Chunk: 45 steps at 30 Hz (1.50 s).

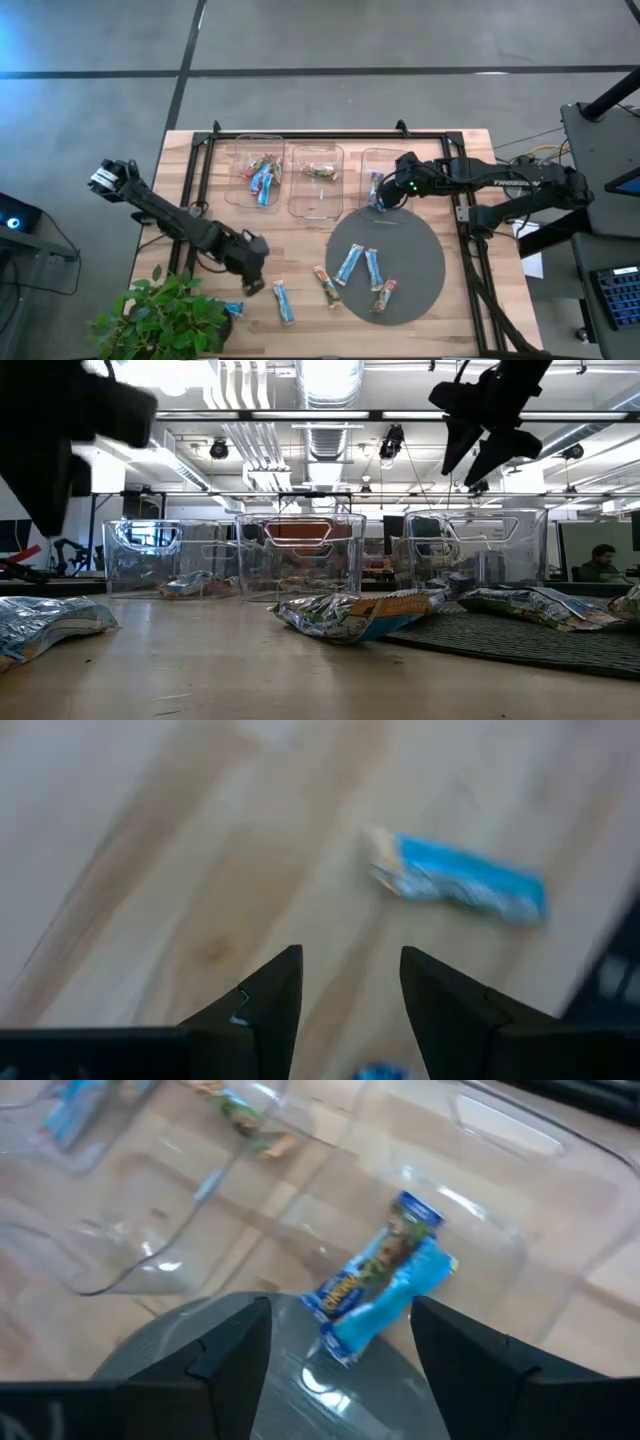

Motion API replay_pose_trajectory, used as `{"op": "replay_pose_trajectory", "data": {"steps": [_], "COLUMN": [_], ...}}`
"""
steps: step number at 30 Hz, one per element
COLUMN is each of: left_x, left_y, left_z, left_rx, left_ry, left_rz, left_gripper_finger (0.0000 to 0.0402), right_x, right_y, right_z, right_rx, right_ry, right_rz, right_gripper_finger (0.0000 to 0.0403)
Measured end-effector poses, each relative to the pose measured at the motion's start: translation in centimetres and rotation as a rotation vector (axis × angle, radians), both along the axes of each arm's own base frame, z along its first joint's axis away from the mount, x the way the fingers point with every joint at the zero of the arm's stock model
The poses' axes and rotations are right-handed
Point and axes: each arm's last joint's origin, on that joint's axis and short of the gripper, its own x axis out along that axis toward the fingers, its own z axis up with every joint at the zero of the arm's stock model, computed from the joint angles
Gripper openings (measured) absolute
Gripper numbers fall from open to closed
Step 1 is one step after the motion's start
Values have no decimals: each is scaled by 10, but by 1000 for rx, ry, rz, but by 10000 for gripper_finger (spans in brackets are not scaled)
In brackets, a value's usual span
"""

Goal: Pick and place Granola Bars by type
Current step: Put the blue snack bar into the right transparent bin

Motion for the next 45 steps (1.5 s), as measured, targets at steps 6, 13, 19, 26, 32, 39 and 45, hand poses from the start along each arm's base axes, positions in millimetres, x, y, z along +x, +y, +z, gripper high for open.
{"op": "replay_pose_trajectory", "data": {"steps": [6, 13, 19, 26, 32, 39, 45], "left_x": [-9, -18, -14, -10, -5, -3, -3], "left_y": [-27, -47, -53, -59, -62, -64, -65], "left_z": [7, -12, -24, -42, -46, -55, -59], "left_rx": [55, 112, 89, 29, 32, 45, 13], "left_ry": [-70, 4, 49, 136, 99, 118, 138], "left_rz": [-340, -548, -597, -670, -665, -667, -714], "left_gripper_finger": [153, 153, 153, 153, 152, 149, 145], "right_x": [2, 2, 2, 2, 0, -1, -1], "right_y": [0, 0, 0, 2, 4, 5, 5], "right_z": [1, 0, -2, -7, -14, -17, -17], "right_rx": [-18, -18, -12, 8, 29, 44, 43], "right_ry": [-14, -6, -1, 7, 21, 26, 27], "right_rz": [38, 39, 42, 46, 34, 35, 36], "right_gripper_finger": [224, 224, 224, 224, 224, 224, 224]}}
